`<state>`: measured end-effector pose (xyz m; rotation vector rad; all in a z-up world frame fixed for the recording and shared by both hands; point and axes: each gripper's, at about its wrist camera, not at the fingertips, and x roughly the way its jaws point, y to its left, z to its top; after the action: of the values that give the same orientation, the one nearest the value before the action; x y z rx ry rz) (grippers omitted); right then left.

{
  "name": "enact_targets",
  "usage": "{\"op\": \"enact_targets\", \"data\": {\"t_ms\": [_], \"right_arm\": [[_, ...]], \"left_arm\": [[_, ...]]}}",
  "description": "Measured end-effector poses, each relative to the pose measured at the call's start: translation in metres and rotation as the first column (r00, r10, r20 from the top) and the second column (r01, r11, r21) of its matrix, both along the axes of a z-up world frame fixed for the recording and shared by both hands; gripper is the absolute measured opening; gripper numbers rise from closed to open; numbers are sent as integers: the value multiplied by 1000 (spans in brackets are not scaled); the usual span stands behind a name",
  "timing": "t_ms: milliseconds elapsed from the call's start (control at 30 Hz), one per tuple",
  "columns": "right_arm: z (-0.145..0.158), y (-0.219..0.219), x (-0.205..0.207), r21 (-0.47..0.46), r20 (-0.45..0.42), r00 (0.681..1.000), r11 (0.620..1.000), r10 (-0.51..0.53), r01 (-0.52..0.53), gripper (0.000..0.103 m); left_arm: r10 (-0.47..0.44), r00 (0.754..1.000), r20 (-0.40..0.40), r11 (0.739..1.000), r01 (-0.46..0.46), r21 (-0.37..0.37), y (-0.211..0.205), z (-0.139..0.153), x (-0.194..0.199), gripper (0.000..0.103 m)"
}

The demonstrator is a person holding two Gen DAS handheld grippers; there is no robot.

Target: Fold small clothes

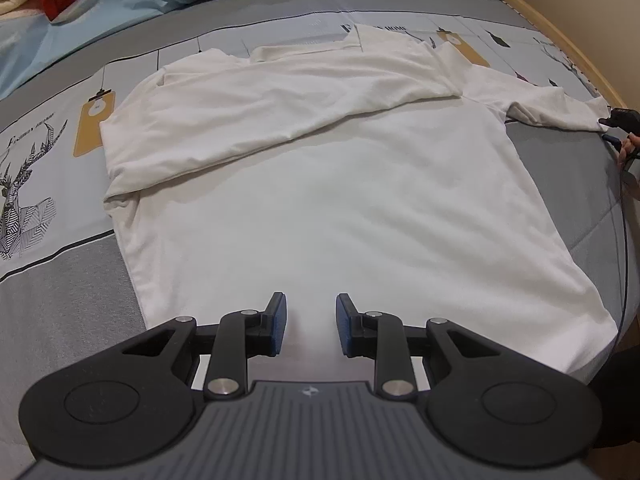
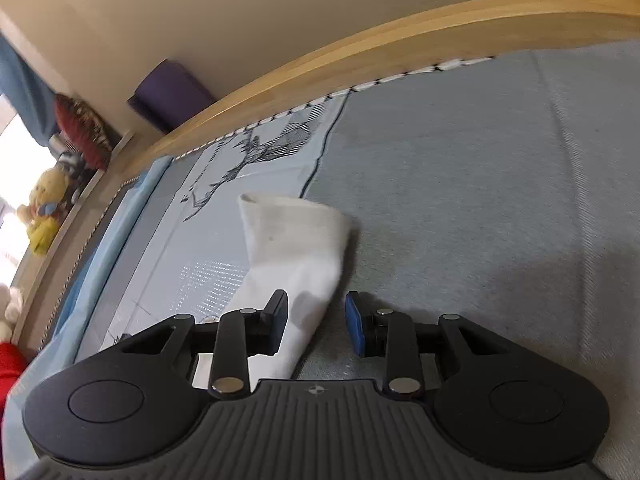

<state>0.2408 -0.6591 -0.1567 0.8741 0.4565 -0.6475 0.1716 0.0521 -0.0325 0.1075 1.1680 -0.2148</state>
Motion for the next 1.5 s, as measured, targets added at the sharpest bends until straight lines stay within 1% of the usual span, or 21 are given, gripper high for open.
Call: {"op": "enact_targets", "data": {"t_ms": [33, 67, 233, 333, 400, 433, 533, 633, 667, 733, 800, 867, 900, 967, 1033, 1133, 1167, 1200, 1233, 1333, 1500], "right_arm": [[0, 1, 3, -10, 1, 1000, 1000, 19, -19, 30], [1, 0, 6, -6, 5, 999, 999, 38, -38, 4], [44, 0, 9, -148, 136, 991, 989, 15, 6, 2], [63, 4, 17, -268, 4, 994, 958, -106, 103, 5], [58, 12, 20, -312, -152, 972, 942, -178, 123, 32], [54, 14, 17, -282, -175, 969, 951, -176, 122, 34], [59, 38, 17, -258, -162, 982, 965, -98, 53, 34], [83, 96, 31, -317, -83, 989, 938, 121, -142, 34], [89, 119, 35, -309, -51, 972, 922, 230, -234, 34], [94, 168, 49, -252, 9, 885, 858, 465, -448, 34], [84, 222, 67, -149, 60, 721, 720, 691, -678, 34], [69, 271, 77, -115, 37, 606, 606, 795, -787, 34], [60, 294, 81, -114, -17, 570, 565, 821, -817, 34], [42, 326, 87, -93, -91, 540, 532, 837, -841, 34], [25, 346, 94, -51, -131, 531, 529, 837, -847, 34], [17, 365, 100, -126, -201, 541, 526, 816, -841, 37], [18, 371, 101, -145, -236, 544, 524, 805, -839, 31], [19, 369, 98, -160, -242, 558, 535, 793, -830, 11], [22, 368, 97, -165, -216, 563, 539, 797, -826, 4], [52, 372, 88, -186, -115, 540, 516, 833, -836, 4], [125, 403, 47, -128, 145, 391, 409, 909, -904, 4]], "left_arm": [[-2, 1000, -1, 1000, 2, 1, 0, 0, 0, 29], [-5, 1000, -3, 1000, 5, 4, -1, -1, -1, 29], [-5, 1000, -8, 1000, 5, 12, 1, -3, -1, 29], [4, 1000, -4, 1000, -3, 5, 5, -2, 0, 29], [6, 1000, -3, 1000, -6, 4, 9, -1, 1, 29], [6, 1000, -2, 1000, -6, 4, 10, -1, 1, 29], [17, 1000, 7, 1000, -17, -2, 14, 2, 0, 29], [32, 999, 33, 999, -32, -19, 17, 10, 0, 29], [38, 998, 44, 999, -37, -29, 17, 13, 0, 29], [45, 997, 63, 998, -42, -46, 16, 18, -2, 29], [52, 994, 100, 997, -46, -58, 15, 24, -4, 29], [70, 987, 146, 996, -62, -59, 15, 30, -6, 30], [85, 982, 171, 995, -75, -60, 17, 33, -7, 31], [121, 969, 214, 992, -108, -69, 21, 38, -9, 45], [145, 955, 258, 989, -129, -79, 27, 42, -10, 55], [145, 945, 294, 989, -126, -83, 32, 46, -8, 56], [144, 943, 300, 989, -124, -84, 33, 45, -6, 56], [141, 941, 307, 989, -121, -84, 33, 44, -4, 56], [138, 939, 315, 990, -117, -85, 34, 42, -2, 56], [125, 925, 360, 990, -93, -105, 33, 34, 2, 56], [54, 879, 474, 992, 7, -125, 11, 29, 11, 59]]}}
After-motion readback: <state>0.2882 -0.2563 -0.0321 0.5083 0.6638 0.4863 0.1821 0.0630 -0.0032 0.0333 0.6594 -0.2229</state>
